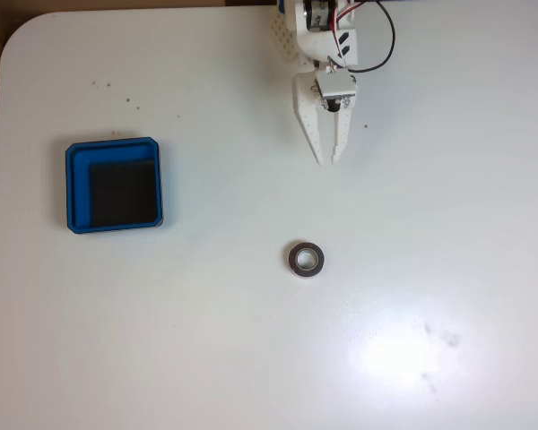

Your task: Pick the red roll and drop it in the blue box

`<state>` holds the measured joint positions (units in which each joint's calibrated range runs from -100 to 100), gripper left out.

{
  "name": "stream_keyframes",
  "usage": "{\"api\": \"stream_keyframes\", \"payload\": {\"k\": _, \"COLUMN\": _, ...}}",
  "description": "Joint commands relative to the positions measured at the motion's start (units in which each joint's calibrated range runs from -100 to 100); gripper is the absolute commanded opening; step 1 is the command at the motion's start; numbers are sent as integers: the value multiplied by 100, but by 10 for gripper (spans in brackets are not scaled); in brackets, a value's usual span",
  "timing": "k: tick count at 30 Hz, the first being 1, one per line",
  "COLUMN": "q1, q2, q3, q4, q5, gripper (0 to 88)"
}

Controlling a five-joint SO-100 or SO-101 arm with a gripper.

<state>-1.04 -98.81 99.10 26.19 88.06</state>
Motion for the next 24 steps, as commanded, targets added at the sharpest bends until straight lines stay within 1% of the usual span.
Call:
{"api": "stream_keyframes", "payload": {"k": 1, "q1": -8, "q2": -1, "q3": 81, "q4": -144, "q5": 2, "gripper": 8}}
{"api": "stream_keyframes", "payload": {"k": 15, "q1": 11, "q2": -1, "q3": -9, "q4": -185, "q5": -50, "gripper": 9}}
{"api": "stream_keyframes", "payload": {"k": 20, "q1": 177, "q2": 90, "q3": -647, "q4": -202, "q5": -50, "gripper": 9}}
{"api": "stream_keyframes", "payload": {"k": 24, "q1": 177, "q2": 910, "q3": -1465, "q4": -202, "q5": -50, "gripper": 9}}
